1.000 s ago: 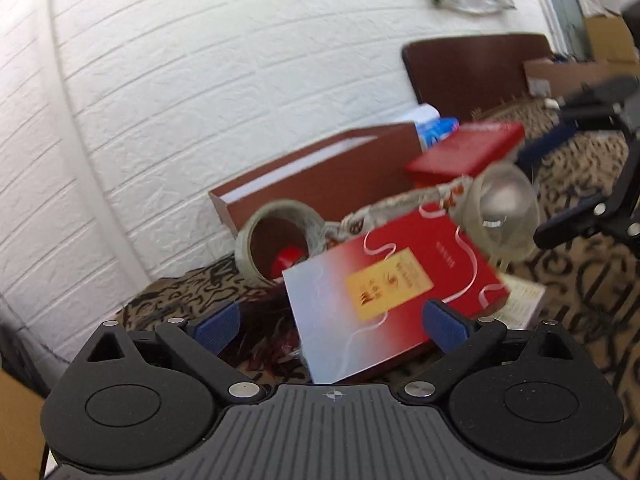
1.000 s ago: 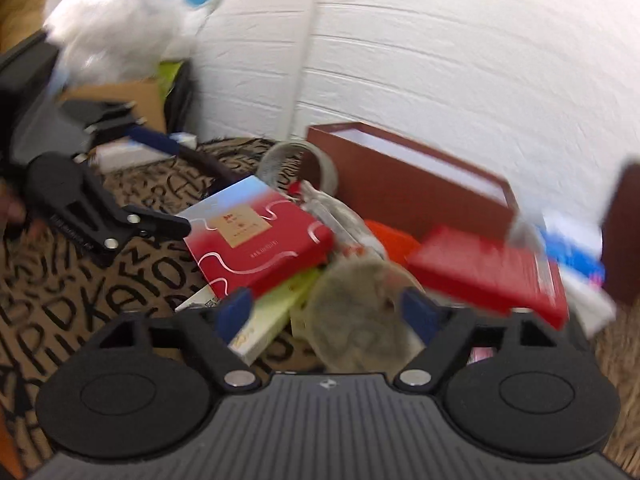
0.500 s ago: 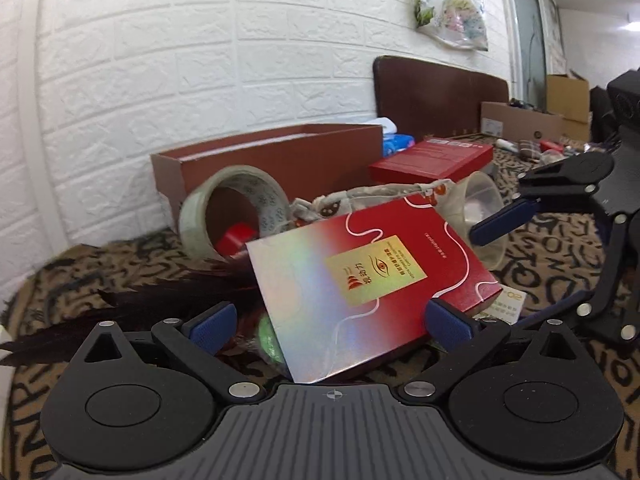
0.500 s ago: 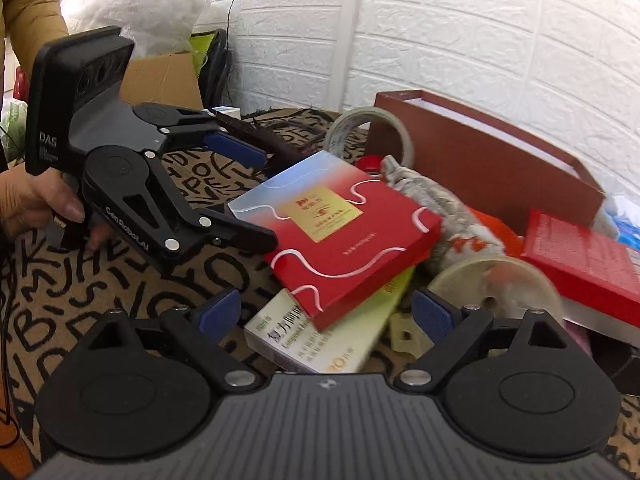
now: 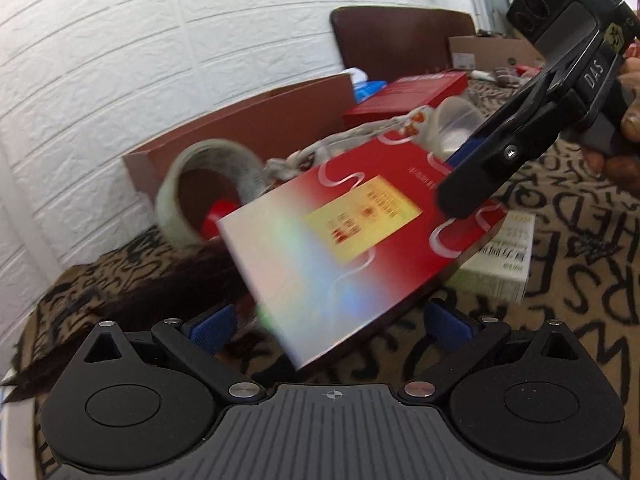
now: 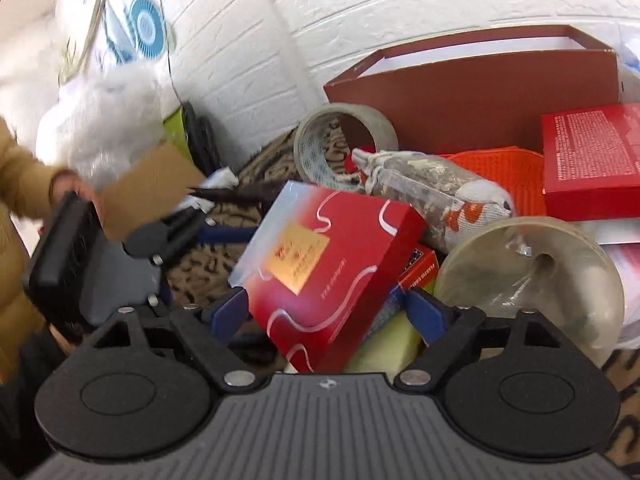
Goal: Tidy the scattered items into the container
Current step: 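Lift the red-and-white gift box with the left gripper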
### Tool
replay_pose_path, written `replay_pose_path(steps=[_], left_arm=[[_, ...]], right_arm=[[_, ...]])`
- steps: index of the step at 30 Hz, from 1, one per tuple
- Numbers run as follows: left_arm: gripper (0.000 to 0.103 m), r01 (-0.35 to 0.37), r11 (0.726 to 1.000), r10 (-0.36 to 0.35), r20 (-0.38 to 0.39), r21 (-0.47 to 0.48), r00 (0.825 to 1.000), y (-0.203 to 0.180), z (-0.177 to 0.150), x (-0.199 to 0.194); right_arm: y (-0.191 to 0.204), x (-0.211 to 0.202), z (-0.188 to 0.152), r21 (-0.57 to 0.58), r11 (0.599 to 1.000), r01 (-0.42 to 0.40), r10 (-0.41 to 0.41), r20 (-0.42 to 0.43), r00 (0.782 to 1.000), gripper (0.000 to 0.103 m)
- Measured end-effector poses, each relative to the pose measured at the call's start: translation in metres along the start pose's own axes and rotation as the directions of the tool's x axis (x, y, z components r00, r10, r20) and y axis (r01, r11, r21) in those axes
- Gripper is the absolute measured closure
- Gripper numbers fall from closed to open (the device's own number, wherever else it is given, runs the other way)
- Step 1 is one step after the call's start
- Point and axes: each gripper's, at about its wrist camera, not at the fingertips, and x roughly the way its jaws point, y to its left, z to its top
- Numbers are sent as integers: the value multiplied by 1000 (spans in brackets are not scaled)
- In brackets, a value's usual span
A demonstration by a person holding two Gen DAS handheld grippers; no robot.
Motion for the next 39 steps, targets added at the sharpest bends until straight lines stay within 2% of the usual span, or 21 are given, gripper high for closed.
replay_pose_path(steps=[2, 6, 9, 10, 12, 14, 17, 18, 19, 20, 22, 26, 28, 30, 33, 35, 36, 39], left_arm=[[0, 4, 1000, -4, 23, 1, 1000, -6, 3, -1], [0, 60, 997, -54, 103, -52, 993, -17, 8, -11], [0, 2, 999, 2, 93, -45, 996, -27, 10, -9], [0, -9, 998, 14, 100, -55, 995, -28, 11, -11], [1, -2, 999, 6, 80, -53, 997, -32, 12, -13], [0, -22, 1000, 22, 39, -9, 999, -36, 11, -18], [0, -101, 992, 105, -41, 80, 994, -38, -1, -28], [1, -121, 988, 125, -46, 91, 991, -36, -6, -29], [0, -118, 991, 121, -37, 64, 992, -30, -9, -31], [0, -103, 995, 104, -34, 16, 994, -23, -9, -30], [0, -98, 994, 97, -23, -50, 995, -12, -8, -29], [0, -93, 987, 100, 50, -133, 994, -1, -6, -37], [0, -82, 982, 101, 105, -172, 989, 6, -7, -46], [0, -46, 968, 90, 170, -247, 981, 17, -8, -53], [0, -37, 943, 122, 240, -331, 963, 36, -4, -50], [0, 24, 916, 91, 265, -401, 960, 49, -1, -44], [0, 25, 910, 93, 263, -414, 960, 52, 2, -39], [0, -38, 930, 133, 239, -365, 962, 43, 9, -27]], right_arm=[[2, 0, 1, -9, 1000, 8, -8, 10, 1000, 15], [4, 3, -1, -66, 997, 29, -29, -3, 1000, 18], [5, -1, -2, -68, 996, 60, -59, 13, 998, 29], [5, -2, -2, -69, 995, 76, -76, 9, 997, 29], [5, -3, -3, -77, 996, 49, -50, -13, 999, 19], [7, -9, -2, -108, 993, 47, -50, -28, 998, 17], [16, -23, -3, -201, 977, 69, -80, -45, 996, 16], [19, -28, -4, -229, 970, 82, -93, -37, 995, 12], [22, -32, -5, -255, 960, 115, -124, -21, 992, 5], [24, -34, -6, -265, 955, 131, -138, -8, 990, 6], [22, -35, -7, -228, 967, 112, -116, -5, 993, 6], [27, -40, -11, -210, 971, 112, -113, 8, 994, 6], [25, -46, -13, -165, 981, 101, -100, 16, 995, 6], [18, -50, -14, -87, 994, 70, -68, 18, 998, 6], [8, -50, -20, 52, 997, 51, -53, 44, 998, 6], [2, -48, -24, 115, 992, 58, -65, 59, 996, 6], [-2, -47, -26, 151, 987, 52, -63, 69, 996, 7], [-13, -44, -29, 259, 966, 7, -36, 108, 994, 8]])
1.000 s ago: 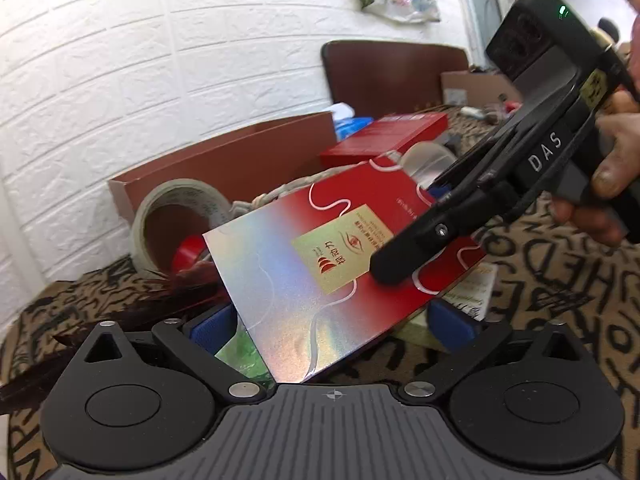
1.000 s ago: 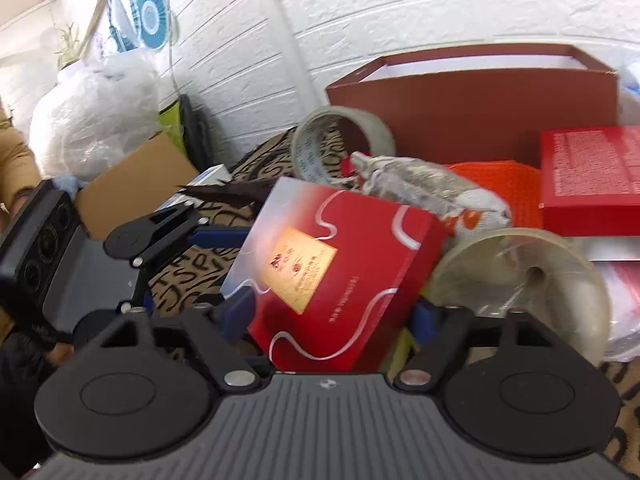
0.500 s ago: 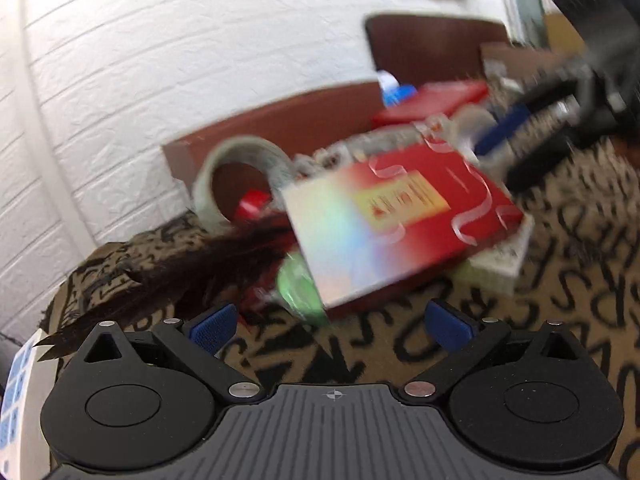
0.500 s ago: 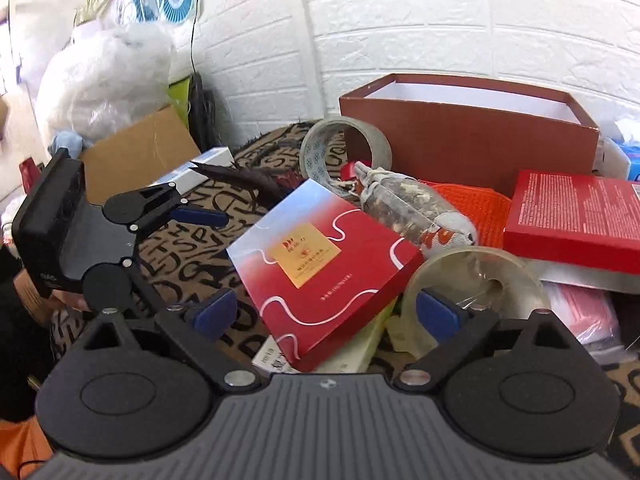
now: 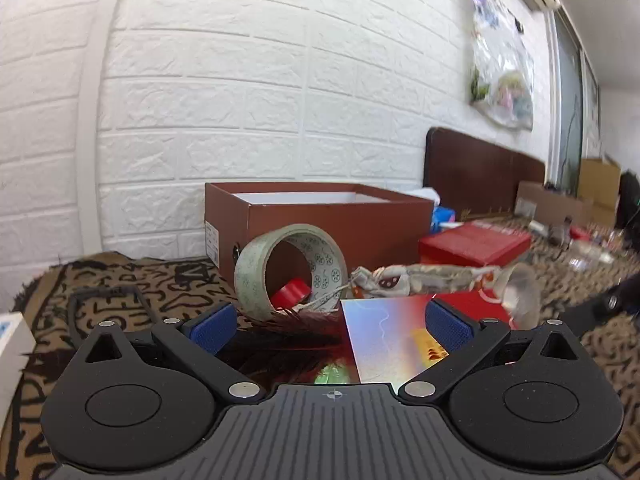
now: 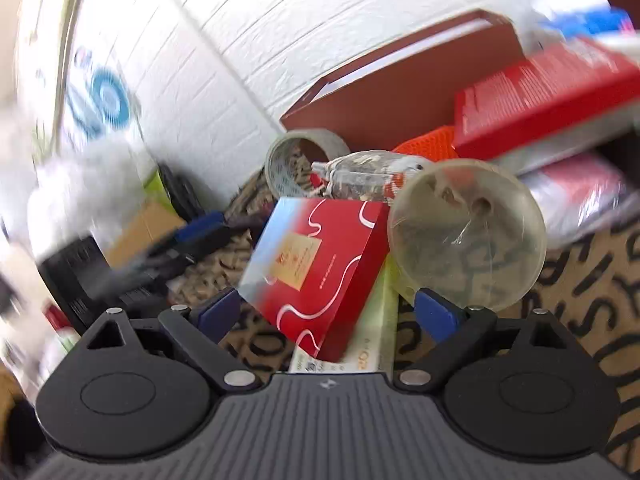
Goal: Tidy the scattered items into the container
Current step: 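Lift the red-and-white gift box with the left gripper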
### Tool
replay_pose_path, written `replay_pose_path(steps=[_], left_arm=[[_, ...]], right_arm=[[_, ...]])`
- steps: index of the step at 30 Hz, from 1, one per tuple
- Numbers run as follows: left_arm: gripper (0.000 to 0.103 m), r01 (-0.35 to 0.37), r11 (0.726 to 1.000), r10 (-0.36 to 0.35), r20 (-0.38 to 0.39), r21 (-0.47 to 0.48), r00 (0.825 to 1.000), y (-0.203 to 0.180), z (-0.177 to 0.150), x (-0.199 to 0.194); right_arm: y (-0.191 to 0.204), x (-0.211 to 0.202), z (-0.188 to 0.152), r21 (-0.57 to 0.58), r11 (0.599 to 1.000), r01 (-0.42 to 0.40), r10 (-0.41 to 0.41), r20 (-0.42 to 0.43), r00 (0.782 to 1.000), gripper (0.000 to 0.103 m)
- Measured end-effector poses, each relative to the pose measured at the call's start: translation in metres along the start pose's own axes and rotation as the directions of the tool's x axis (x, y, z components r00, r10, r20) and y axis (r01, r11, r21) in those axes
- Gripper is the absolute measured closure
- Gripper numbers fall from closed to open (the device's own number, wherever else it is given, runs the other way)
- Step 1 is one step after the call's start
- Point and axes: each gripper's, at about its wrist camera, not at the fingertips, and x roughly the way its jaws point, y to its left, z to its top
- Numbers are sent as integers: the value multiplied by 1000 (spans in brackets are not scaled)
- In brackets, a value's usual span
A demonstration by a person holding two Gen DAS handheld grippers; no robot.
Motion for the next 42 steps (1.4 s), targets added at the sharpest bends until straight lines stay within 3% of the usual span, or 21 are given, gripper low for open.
replay_pose_path(steps=[5, 10, 12, 18, 21, 25, 28, 33, 35, 38, 42], left_arm=[[0, -4, 999, 7, -77, 43, 997, -17, -7, 18], [0, 99, 992, -90, -118, 77, 989, -50, -12, 23], [0, 67, 992, -54, -110, 111, 992, -70, -15, 20], [0, 50, 998, -46, -93, 34, 995, -97, -17, 7], [0, 63, 997, -59, -99, 35, 993, -126, -20, 3], [0, 134, 989, -125, -122, 63, 985, -177, -24, 1], [0, 91, 981, -65, -150, 173, 987, -209, -32, 4], [0, 96, 991, -79, -169, 94, 982, -197, -29, 6], [0, 131, 989, -119, -157, 68, 980, -190, -27, 4], [0, 216, 971, -198, -157, 106, 968, -192, -23, 9], [0, 328, 934, -291, -231, 140, 928, -193, -26, 26]], right_arm=[[-9, 9, 0, 84, 995, -54, 51, 37, 998, 10], [-8, 15, 7, 71, 993, -99, 95, 49, 994, 10], [-10, 10, 13, 53, 993, -108, 105, 61, 993, 9], [-25, -11, 32, 29, 988, -151, 150, 28, 988, 6], [-30, -28, 32, -21, 991, -130, 130, -15, 991, 5], [-40, -51, 21, -59, 993, -105, 101, -65, 993, 5], [-44, -61, 16, -116, 991, -58, 50, -72, 996, 5], [-55, -81, 12, -127, 991, -40, 32, -66, 997, 6], [-66, -93, 7, -109, 994, -25, 18, -61, 998, 6], [-79, -108, -6, -61, 998, -7, 3, -58, 998, 6], [-88, -116, -28, 19, 1000, -22, 23, -57, 998, 12]])
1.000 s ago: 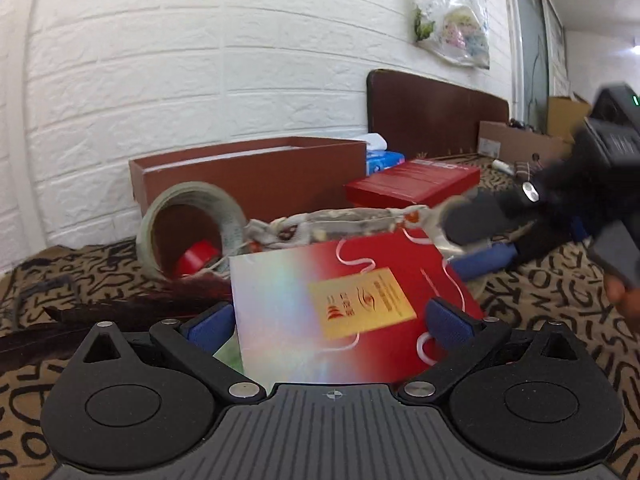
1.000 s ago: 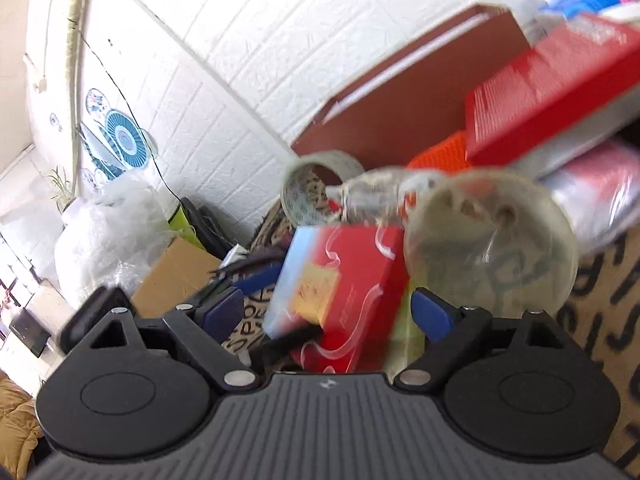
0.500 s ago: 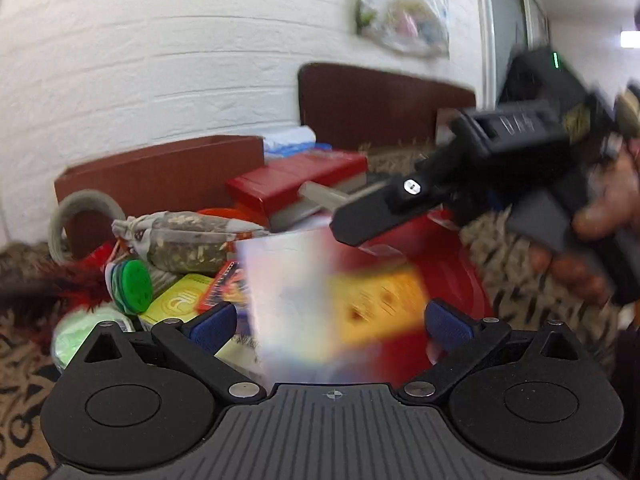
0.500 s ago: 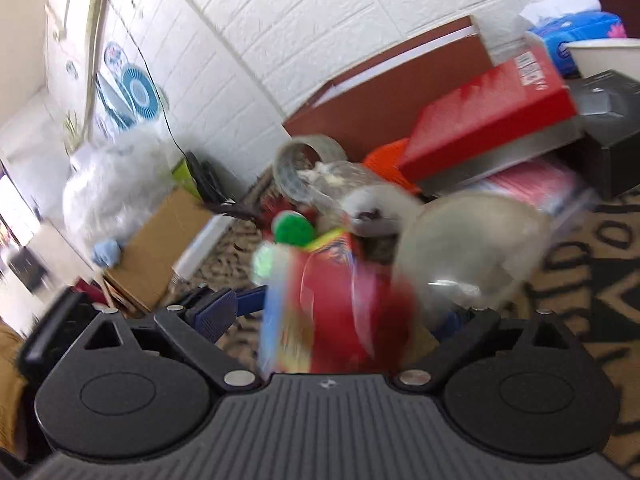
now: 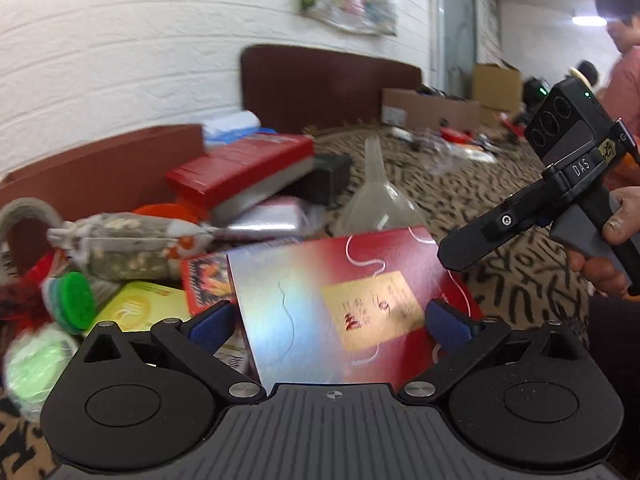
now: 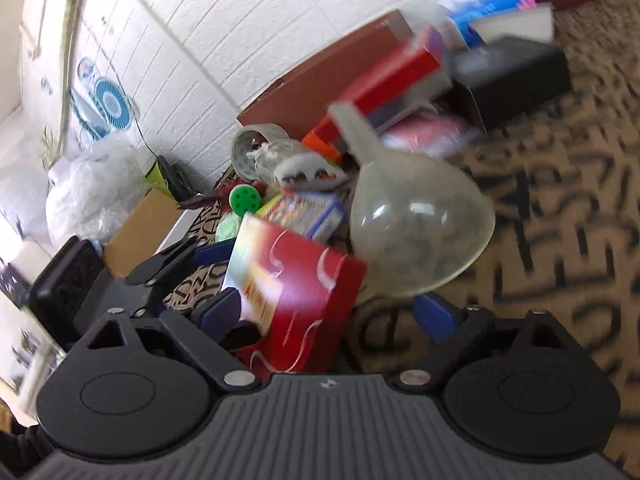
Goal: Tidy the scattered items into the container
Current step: 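Lift the red-and-white gift box with the left gripper, then grasp the gift box edge with the right gripper while the left gripper holds it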
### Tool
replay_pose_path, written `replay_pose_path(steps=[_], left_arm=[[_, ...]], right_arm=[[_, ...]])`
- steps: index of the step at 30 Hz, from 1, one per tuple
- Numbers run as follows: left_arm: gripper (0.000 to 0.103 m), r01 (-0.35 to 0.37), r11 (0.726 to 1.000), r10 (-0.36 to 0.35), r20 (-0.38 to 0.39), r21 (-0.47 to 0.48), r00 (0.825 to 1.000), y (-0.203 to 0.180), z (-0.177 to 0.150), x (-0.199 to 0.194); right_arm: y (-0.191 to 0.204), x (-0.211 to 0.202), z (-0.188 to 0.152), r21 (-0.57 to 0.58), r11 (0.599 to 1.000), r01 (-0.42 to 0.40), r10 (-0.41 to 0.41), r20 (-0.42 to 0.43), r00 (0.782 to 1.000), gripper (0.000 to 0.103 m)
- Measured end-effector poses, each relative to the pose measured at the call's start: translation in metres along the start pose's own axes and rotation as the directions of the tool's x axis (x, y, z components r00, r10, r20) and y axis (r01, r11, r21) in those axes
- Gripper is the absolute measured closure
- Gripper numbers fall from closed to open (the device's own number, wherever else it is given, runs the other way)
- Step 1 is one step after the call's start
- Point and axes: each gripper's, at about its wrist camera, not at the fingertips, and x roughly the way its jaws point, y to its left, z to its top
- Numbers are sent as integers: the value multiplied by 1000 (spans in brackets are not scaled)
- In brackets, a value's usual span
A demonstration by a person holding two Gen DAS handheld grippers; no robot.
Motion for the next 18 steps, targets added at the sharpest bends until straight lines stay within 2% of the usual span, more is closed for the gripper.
replay_pose_path(steps=[3, 4, 5, 6, 7, 10, 14, 18], left_arm=[[0, 79, 996, -79, -17, 40, 997, -1, 0, 6], [0, 85, 995, -84, -19, 53, 996, -1, 0, 7], [0, 93, 994, -92, -22, 55, 996, 0, 1, 10], [1, 100, 994, -99, -21, 52, 995, 1, 1, 11], [2, 106, 993, -105, -22, 50, 994, 2, 2, 13], [9, 124, 992, -123, -17, 15, 992, 7, 2, 13], [26, 129, 991, -128, 18, -40, 992, 16, 2, 3], [27, 134, 990, -132, 54, -44, 990, 15, 4, -9]], right_arm=[[1, 2, -8, 15, 1000, -12, 12, 22, 1000, 19], [1, 4, -9, 19, 1000, -22, 21, 24, 999, 28], [1, 5, -9, 23, 999, -26, 26, 19, 999, 42], [1, 6, -10, 30, 999, -24, 24, 12, 1000, 50], [-1, 7, -11, 34, 999, -31, 31, 0, 1000, 54], [-5, 3, -13, 63, 997, -49, 49, 0, 999, 56], [-1, -1, -12, 36, 998, -50, 50, 6, 999, 57], [12, -6, -5, -39, 996, -83, 83, 0, 997, 65]])
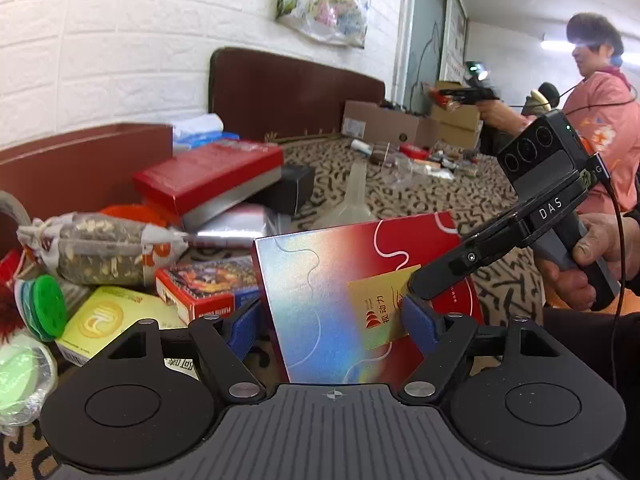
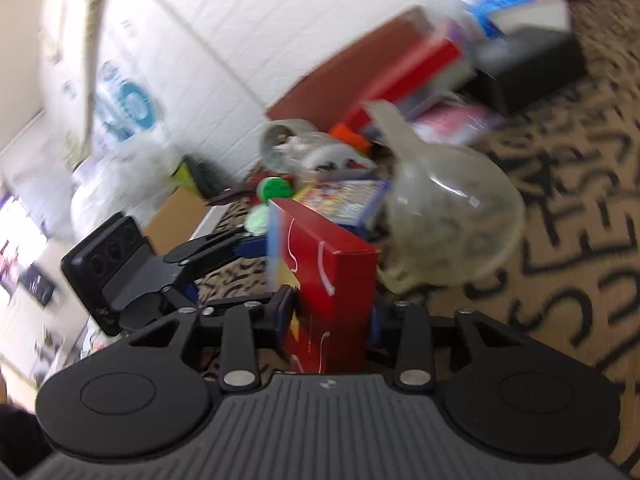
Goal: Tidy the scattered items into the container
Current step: 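Grasp the gift box edge with the right gripper while the left gripper holds it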
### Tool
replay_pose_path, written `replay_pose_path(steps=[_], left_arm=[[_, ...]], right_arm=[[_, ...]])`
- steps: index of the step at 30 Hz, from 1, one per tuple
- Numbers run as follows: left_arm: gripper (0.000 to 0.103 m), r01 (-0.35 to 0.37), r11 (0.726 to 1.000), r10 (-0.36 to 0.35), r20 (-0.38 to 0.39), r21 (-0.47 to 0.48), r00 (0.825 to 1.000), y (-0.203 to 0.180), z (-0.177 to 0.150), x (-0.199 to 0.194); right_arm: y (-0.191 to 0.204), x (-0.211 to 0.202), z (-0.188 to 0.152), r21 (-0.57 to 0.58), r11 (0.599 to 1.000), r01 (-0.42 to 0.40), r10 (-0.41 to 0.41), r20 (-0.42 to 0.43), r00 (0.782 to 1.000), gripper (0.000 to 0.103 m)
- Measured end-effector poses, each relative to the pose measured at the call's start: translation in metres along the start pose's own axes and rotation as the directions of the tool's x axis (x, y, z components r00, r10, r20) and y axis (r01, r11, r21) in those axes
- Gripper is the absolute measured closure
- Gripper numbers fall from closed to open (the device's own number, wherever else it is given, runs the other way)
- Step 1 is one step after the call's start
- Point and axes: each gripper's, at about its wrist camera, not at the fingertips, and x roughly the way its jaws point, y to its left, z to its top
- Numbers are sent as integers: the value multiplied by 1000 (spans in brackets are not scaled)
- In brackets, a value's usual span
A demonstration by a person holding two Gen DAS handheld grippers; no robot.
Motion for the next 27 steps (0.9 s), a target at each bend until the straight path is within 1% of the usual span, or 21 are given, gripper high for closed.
replay_pose_path(steps=[1, 2, 3, 4, 5, 6, 8, 10, 12, 14, 15, 16, 17, 19, 21, 22, 23, 24, 26, 27], left_arm=[[27, 11, 1000, -11, 5, 4, 1000, -1, 1, -2], [22, 10, 1000, -10, 12, 18, 1000, -1, 1, -5], [7, -12, 1000, 12, 18, 26, 1000, 0, 2, -5], [1, -47, 998, 46, 15, 33, 999, 1, 2, -4], [0, -55, 998, 55, 8, 38, 998, 4, 1, -5], [0, -27, 999, 27, 6, 17, 1000, 9, 1, -4], [0, 3, 1000, -3, 2, -21, 1000, 19, 0, -1], [0, 29, 999, -30, -28, -32, 999, 23, 2, 5], [0, 71, 997, -71, -55, -3, 996, 20, 4, 12], [0, 104, 993, -98, -90, 57, 991, 11, 6, 21], [0, 141, 987, -131, -115, 81, 985, 6, 7, 27], [0, 143, 984, -128, -143, 102, 981, 1, 7, 33], [1, 119, 985, -99, -156, 125, 983, -3, 7, 37], [11, 106, 989, -91, -141, 100, 986, -1, 8, 36], [35, 93, 995, -90, -90, 24, 992, 9, 7, 27], [40, 95, 995, -96, -58, -22, 994, 14, 7, 22], [46, 104, 993, -106, -31, -55, 994, 17, 6, 16], [46, 107, 992, -109, -25, -67, 994, 17, 6, 13], [48, 97, 994, -99, -51, -39, 994, 11, 5, 15], [54, 105, 994, -107, -71, -26, 992, 7, 5, 18]], right_arm=[[4, -1, 2, -27, 1000, -13, 13, -1, 1000, 69], [7, -3, 5, -55, 998, -33, 33, -5, 999, 73], [10, -4, 8, -81, 995, -53, 53, -5, 999, 78], [11, -6, 10, -98, 992, -80, 80, -6, 997, 81], [10, -8, 13, -97, 988, -118, 117, -6, 993, 81], [9, -8, 15, -97, 985, -142, 141, -11, 990, 82], [7, -4, 17, -106, 984, -146, 143, -39, 989, 82], [3, 0, 17, -116, 984, -135, 129, -61, 990, 82], [-3, 1, 16, -119, 982, -147, 136, -92, 986, 82], [-6, 0, 17, -147, 978, -145, 129, -110, 985, 81], [-8, 0, 19, -147, 978, -146, 130, -114, 985, 81], [-10, 0, 21, -145, 978, -147, 131, -114, 985, 81], [-13, -1, 22, -150, 979, -140, 123, -113, 986, 79], [-16, -3, 26, -149, 981, -125, 108, -113, 988, 77], [-20, -6, 28, -137, 984, -113, 99, -109, 989, 74], [-20, -6, 28, -143, 984, -108, 93, -109, 990, 71], [-20, -7, 28, -138, 985, -105, 91, -109, 990, 68], [-21, -7, 29, -129, 986, -109, 96, -106, 990, 68], [-18, -6, 28, -133, 985, -113, 99, -108, 989, 68], [-16, -6, 27, -149, 983, -111, 94, -113, 989, 68]])
